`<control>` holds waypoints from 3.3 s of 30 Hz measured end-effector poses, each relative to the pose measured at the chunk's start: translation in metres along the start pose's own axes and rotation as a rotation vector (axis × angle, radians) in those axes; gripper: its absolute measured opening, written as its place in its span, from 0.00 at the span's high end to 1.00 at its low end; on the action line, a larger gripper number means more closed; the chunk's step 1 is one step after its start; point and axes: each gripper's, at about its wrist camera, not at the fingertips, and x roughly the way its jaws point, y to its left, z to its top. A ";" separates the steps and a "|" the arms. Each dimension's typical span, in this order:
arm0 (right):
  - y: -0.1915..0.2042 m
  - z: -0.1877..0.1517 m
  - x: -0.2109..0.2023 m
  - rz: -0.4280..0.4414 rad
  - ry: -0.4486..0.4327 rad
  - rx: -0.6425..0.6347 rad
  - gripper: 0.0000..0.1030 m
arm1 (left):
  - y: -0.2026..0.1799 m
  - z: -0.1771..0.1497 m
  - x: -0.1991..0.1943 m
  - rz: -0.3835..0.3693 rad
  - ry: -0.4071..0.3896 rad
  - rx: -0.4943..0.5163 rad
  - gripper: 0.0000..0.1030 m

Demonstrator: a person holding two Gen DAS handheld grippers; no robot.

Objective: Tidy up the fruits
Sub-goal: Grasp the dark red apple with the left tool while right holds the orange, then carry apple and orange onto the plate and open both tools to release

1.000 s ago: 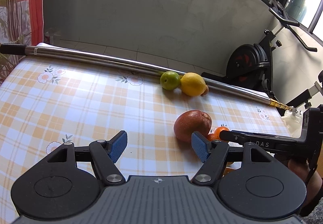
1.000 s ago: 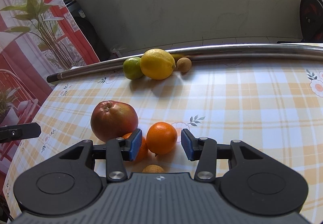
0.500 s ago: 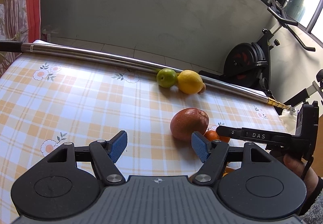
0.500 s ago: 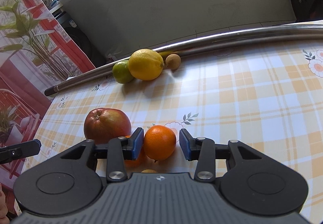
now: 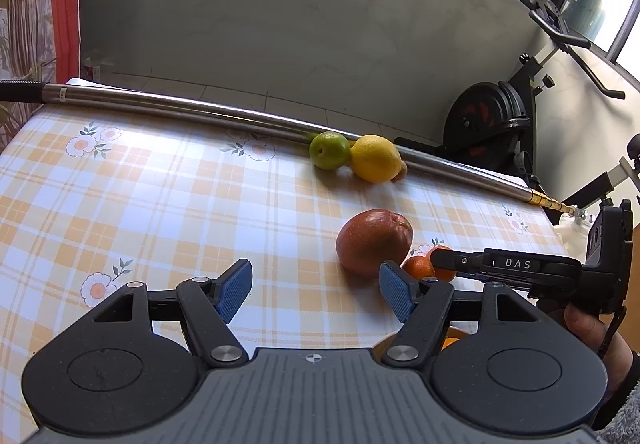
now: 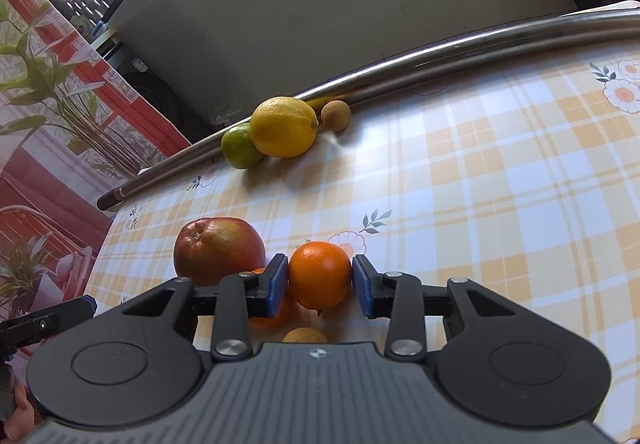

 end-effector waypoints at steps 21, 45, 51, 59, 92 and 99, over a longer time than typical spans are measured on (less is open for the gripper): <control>-0.001 -0.040 -0.078 -0.055 -0.126 -0.071 0.63 | -0.042 0.012 0.039 -0.046 0.014 0.140 0.29; -0.012 -0.047 -0.083 -0.066 -0.123 -0.049 0.63 | -0.040 0.031 0.131 -0.045 0.202 -0.097 0.26; -0.015 -0.048 -0.083 -0.062 -0.119 -0.034 0.63 | -0.038 0.028 0.129 -0.066 0.166 -0.075 0.29; -0.016 -0.049 -0.086 -0.058 -0.127 -0.026 0.63 | -0.031 0.023 0.101 -0.097 0.121 -0.012 0.29; 0.002 -0.058 -0.102 0.010 -0.110 -0.048 0.63 | -0.048 -0.052 0.008 -0.186 0.202 0.326 0.29; 0.007 -0.060 -0.100 0.033 -0.091 -0.069 0.63 | -0.044 -0.049 0.011 -0.192 0.216 0.269 0.29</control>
